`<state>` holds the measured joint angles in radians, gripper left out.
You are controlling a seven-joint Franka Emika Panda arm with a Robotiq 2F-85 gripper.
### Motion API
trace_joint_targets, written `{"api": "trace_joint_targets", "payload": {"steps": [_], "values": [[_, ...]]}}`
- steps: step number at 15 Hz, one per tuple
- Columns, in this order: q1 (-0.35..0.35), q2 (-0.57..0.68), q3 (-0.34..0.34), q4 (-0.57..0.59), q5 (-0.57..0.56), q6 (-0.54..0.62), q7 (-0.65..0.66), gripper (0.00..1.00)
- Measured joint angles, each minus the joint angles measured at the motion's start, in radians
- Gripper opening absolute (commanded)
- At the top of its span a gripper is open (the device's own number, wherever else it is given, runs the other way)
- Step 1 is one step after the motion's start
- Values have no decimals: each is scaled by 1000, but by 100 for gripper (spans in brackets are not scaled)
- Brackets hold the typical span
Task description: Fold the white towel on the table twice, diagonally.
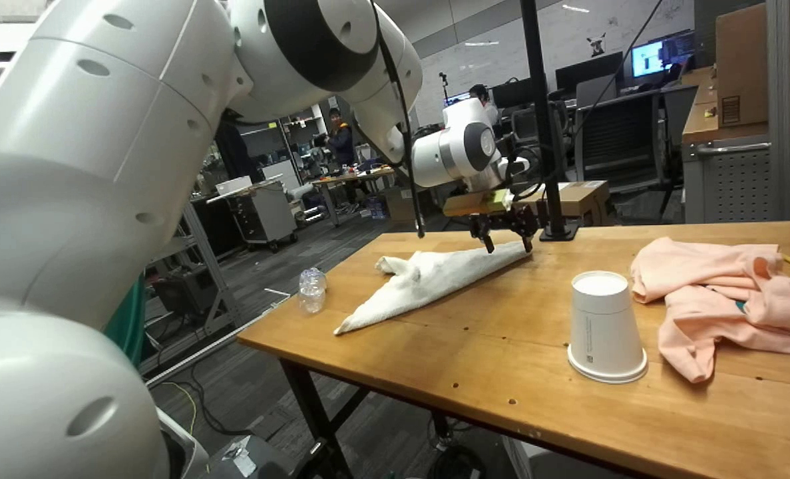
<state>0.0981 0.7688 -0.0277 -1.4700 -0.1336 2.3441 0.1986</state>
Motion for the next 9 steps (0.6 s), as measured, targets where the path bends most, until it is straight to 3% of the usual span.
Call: {"api": "trace_joint_targets", "payload": {"steps": [3,4,6,9], "values": [[0,42,1,40,1,-44,-6,100],[0,51,3,55,1,-58,-8,75],[1,65,4,84,1,-89,-11,68],[4,73,6,108,1,-125,-17,43]]}}
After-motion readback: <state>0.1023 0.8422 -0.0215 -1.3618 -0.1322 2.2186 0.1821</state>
